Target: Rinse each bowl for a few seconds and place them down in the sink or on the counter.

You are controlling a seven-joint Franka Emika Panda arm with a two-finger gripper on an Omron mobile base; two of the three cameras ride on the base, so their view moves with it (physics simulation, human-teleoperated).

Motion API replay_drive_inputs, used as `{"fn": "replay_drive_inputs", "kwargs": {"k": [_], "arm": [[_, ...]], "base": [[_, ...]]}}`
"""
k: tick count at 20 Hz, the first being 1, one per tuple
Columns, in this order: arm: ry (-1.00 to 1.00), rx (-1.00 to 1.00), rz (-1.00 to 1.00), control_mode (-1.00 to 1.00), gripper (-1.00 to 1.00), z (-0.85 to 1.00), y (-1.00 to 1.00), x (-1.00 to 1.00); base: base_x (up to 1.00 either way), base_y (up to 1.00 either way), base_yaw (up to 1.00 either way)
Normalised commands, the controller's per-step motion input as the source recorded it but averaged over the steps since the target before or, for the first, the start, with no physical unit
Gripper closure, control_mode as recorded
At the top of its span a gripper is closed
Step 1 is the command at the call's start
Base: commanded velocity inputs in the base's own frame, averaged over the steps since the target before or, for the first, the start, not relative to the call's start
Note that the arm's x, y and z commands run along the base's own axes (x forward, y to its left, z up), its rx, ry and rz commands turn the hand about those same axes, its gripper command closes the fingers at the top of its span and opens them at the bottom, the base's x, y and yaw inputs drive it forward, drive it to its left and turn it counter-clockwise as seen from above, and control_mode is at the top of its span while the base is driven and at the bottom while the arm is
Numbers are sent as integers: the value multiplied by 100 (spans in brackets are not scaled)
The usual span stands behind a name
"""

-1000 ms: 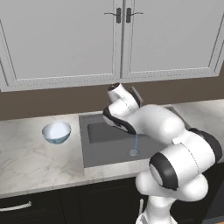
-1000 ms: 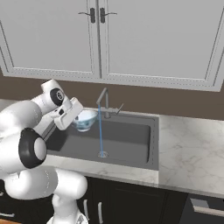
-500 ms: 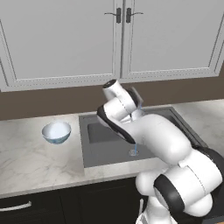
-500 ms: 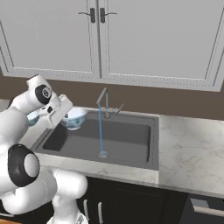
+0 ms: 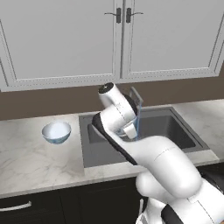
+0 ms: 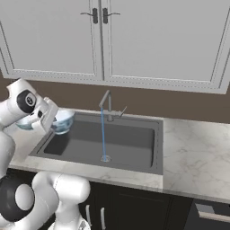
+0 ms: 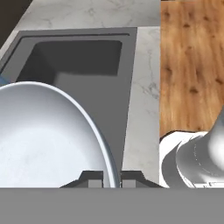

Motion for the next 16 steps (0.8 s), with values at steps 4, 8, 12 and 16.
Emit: {"fn": "replay_drive_inputs", "kwargs": {"k": [4, 8, 12, 16], "arm": [[0, -7, 31, -100, 100, 26, 39, -30], [0, -5, 30, -100, 100, 24, 43, -24], [1, -1, 31, -100, 100, 19, 44, -22], [5, 0, 30, -100, 100, 13, 47, -18]], "base": [[0, 0, 0], [0, 0, 0], [0, 0, 0], [0, 0, 0]]}}
